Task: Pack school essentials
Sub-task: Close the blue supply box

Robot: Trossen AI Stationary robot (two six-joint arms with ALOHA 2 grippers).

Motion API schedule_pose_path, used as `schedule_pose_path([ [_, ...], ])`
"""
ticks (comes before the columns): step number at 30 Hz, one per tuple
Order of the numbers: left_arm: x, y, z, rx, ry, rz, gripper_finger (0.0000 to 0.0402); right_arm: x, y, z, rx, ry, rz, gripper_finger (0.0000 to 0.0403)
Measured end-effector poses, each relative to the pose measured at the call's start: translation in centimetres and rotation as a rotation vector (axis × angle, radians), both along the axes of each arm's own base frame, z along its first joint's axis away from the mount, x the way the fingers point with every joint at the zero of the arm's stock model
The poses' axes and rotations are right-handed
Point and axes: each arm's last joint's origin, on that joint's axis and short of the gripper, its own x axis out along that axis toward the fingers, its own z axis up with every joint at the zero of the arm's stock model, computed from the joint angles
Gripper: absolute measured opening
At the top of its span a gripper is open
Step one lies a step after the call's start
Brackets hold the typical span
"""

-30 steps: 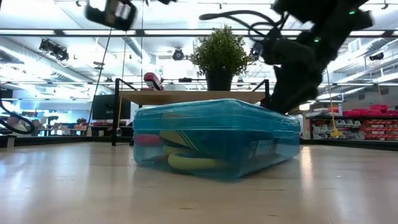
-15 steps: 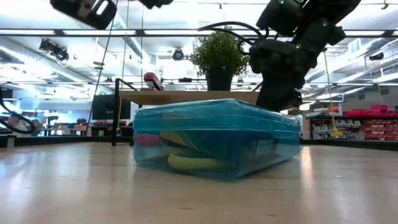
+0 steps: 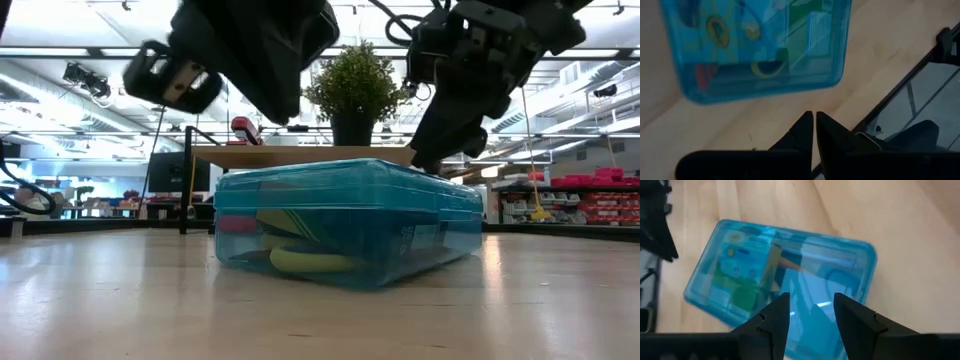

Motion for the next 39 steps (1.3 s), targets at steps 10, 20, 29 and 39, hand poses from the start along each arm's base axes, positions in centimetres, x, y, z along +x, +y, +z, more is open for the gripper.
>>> schedule_pose_path([
  [10,1.1,0.8,0.3,0.057,-0.119,-0.033,0.0008,0.1,2.1,0.6,-0.253,-0.115,0.185,0.0161],
  [20,0.5,-0.1,0.2,0.394,-0.22,-0.126,0.0008,-0.1,1.5,0.2,-0.371,-0.073,0.396,0.0161],
  [29,0.1,-1.4,-0.3,0.47,-0.234,-0.142,0.0006,0.3,-0.5,0.2,-0.369,-0.076,0.421,0.0161],
  [39,-0.2,-2.9,-1.9,0.426,-0.195,-0.069,0.0004,0.5,-1.8,0.0,-0.282,-0.079,0.439,0.0063],
])
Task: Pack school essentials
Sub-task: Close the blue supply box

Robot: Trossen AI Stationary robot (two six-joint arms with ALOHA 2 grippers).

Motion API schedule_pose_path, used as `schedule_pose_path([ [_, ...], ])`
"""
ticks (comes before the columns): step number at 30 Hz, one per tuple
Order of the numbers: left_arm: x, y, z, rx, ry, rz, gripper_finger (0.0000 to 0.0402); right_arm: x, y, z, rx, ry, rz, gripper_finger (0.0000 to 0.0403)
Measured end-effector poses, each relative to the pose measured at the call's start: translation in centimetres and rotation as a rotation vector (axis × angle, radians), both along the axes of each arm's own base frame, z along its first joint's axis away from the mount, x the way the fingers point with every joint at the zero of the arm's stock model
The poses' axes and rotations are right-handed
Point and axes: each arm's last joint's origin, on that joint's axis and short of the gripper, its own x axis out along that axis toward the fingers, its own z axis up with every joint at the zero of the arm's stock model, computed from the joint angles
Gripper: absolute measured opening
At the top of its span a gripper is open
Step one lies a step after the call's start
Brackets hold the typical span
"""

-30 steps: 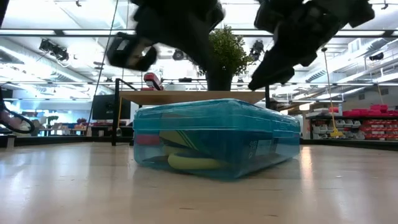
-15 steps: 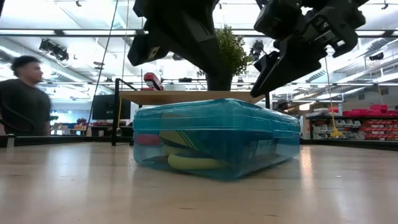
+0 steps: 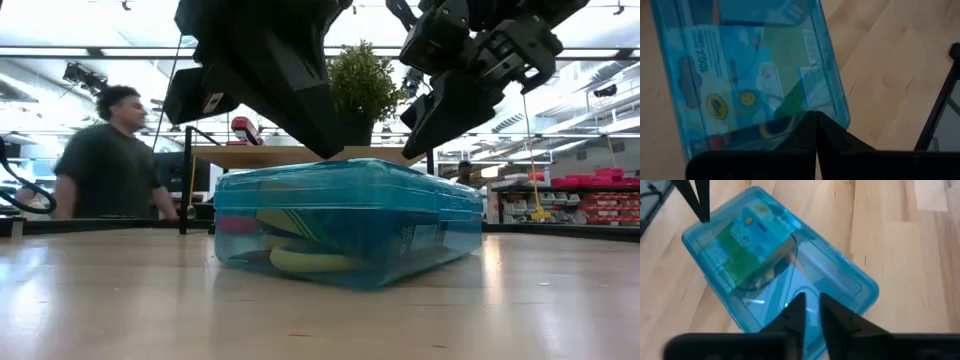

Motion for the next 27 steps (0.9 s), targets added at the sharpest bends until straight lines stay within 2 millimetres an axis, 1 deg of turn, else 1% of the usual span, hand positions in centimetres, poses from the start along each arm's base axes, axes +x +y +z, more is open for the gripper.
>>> schedule_pose_path([
  [2,0.0,0.1,0.0,0.022,-0.006,0.007,0.0006,0.1,0.0,0.1,0.017,-0.008,-0.007,0.0025],
  [4,0.0,0.2,0.0,0.036,-0.012,0.019,0.0006,0.2,0.0,0.2,0.029,-0.028,-0.002,0.0009],
  [6,0.1,0.3,0.1,0.037,-0.014,0.023,0.0004,0.4,0.0,0.3,0.039,-0.039,-0.005,0.0008],
  [8,0.1,0.3,0.0,0.042,-0.012,0.025,0.0003,0.6,0.1,-0.1,0.054,-0.025,-0.016,0.0008],
  [14,0.1,0.6,-0.2,0.063,0.001,0.027,0.0004,1.3,0.4,-2.6,0.077,0.059,0.016,0.0007],
  [15,0.1,0.7,-0.2,0.066,0.006,0.028,0.0003,1.4,0.4,-2.8,0.08,0.059,0.015,0.0007],
  [22,0.2,0.9,-0.2,0.062,0.005,0.04,0.0008,1.5,0.2,-2.6,0.054,0.034,0.002,0.0006],
  [27,0.3,1.3,-0.3,0.072,0.02,0.045,0.0003,1.4,0.1,-2.7,0.053,0.049,-0.005,0.0006],
])
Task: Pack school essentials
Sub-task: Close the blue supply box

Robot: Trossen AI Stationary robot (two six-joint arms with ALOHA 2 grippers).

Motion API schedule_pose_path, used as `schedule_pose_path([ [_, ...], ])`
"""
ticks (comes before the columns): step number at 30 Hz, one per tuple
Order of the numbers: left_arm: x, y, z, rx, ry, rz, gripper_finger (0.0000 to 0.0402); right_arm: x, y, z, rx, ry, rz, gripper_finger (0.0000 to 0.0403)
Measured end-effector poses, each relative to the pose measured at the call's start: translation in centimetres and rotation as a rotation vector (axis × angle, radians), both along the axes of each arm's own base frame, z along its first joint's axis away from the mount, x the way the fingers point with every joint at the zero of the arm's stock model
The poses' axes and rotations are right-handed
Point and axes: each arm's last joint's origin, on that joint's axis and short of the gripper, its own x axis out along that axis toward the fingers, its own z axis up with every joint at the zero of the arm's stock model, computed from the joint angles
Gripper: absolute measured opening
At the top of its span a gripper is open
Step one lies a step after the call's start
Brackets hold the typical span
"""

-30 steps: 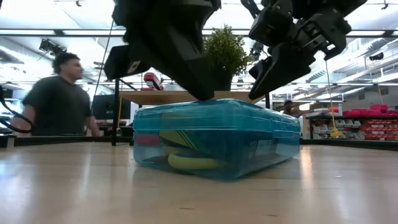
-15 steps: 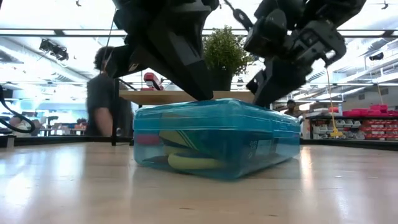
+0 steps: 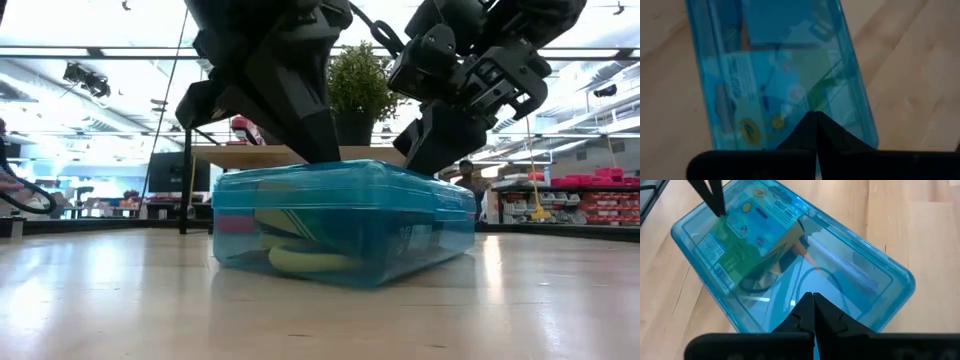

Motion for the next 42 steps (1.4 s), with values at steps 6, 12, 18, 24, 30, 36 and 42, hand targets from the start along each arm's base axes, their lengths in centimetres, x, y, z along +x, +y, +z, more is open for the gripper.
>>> schedule_pose_path([
  [6,0.0,0.9,-0.6,0.02,0.028,0.018,0.0008,-0.1,0.0,-0.1,0.034,0.031,-0.023,0.0006],
  [12,-0.3,1.5,-1.0,0.039,0.073,-0.023,0.0004,-0.4,0.9,-0.2,0.085,0.072,-0.046,0.0006],
  [18,-0.2,2.0,-1.1,0.09,0.11,-0.102,0.0007,-0.6,1.8,-0.2,0.208,0.124,-0.205,0.0006],
  [24,0.1,3.5,-1.2,0.154,0.158,-0.179,0.0007,-0.8,3.6,-0.2,0.288,0.133,-0.279,0.0006],
  [30,0.7,6.1,-1.4,0.249,0.224,-0.235,0.0007,-1.3,5.6,-0.2,0.334,0.145,-0.323,0.0006],
  [36,1.2,8.3,-1.5,0.285,0.261,-0.271,0.0008,-1.6,6.7,-0.2,0.315,0.127,-0.343,0.0006],
  [42,1.3,9.2,-1.1,0.265,0.263,-0.293,0.0016,-1.7,6.7,0.0,0.296,0.113,-0.341,0.0006],
])
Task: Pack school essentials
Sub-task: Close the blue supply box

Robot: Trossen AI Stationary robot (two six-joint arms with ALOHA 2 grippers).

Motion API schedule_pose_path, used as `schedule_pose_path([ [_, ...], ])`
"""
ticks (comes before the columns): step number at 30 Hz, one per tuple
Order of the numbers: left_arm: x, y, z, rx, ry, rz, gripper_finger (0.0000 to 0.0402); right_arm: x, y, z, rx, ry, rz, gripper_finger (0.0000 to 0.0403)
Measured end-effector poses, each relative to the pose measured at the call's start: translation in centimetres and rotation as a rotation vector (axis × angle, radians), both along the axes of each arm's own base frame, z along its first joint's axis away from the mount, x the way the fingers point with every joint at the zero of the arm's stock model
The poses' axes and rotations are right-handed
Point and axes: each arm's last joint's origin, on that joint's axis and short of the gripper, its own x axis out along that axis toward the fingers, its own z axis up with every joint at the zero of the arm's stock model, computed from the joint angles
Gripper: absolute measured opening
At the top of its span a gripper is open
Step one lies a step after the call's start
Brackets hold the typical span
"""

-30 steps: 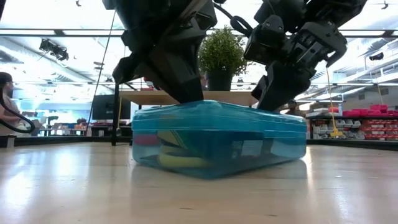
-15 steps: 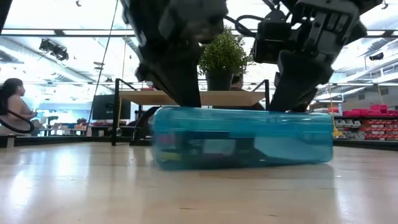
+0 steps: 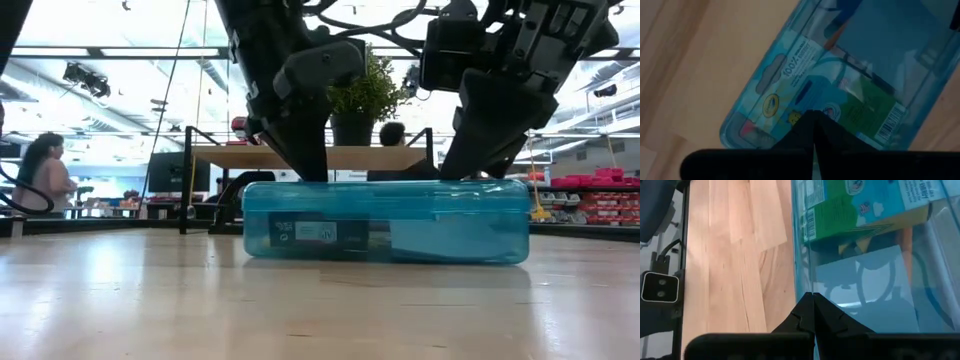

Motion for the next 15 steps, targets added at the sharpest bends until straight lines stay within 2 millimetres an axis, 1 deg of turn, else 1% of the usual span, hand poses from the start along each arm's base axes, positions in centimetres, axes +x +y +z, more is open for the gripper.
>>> schedule_pose_path([
  [5,-0.5,0.1,0.8,-0.009,0.0,0.0,0.0004,-0.2,-0.1,0.5,-0.019,-0.016,0.008,0.0006],
  [9,-0.6,0.0,0.8,-0.025,0.008,0.036,0.001,-0.4,-0.4,0.3,-0.051,0.01,0.017,0.0006],
  [12,-0.9,-0.4,0.8,-0.033,0.017,0.05,0.0014,-0.5,-0.6,0.3,-0.083,0.021,0.016,0.0006],
  [15,-1.1,-1.0,0.8,-0.031,0.016,0.045,0.0007,-0.5,-0.8,0.2,-0.121,0.023,0.016,0.0006],
])
